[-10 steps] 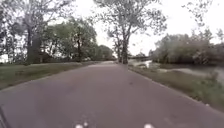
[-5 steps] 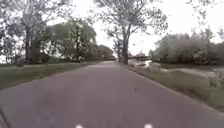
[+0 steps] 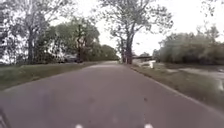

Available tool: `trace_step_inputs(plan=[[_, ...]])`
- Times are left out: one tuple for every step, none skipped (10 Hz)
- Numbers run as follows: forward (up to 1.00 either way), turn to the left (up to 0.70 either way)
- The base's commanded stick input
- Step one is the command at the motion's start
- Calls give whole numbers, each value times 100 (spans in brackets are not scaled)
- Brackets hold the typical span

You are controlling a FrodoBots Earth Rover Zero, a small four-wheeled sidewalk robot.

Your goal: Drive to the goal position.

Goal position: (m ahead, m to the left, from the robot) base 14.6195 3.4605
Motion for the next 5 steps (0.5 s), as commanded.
trace_step_inputs(plan=[[100, -27], [100, -27], [100, -4], [100, 27], [100, 15]])
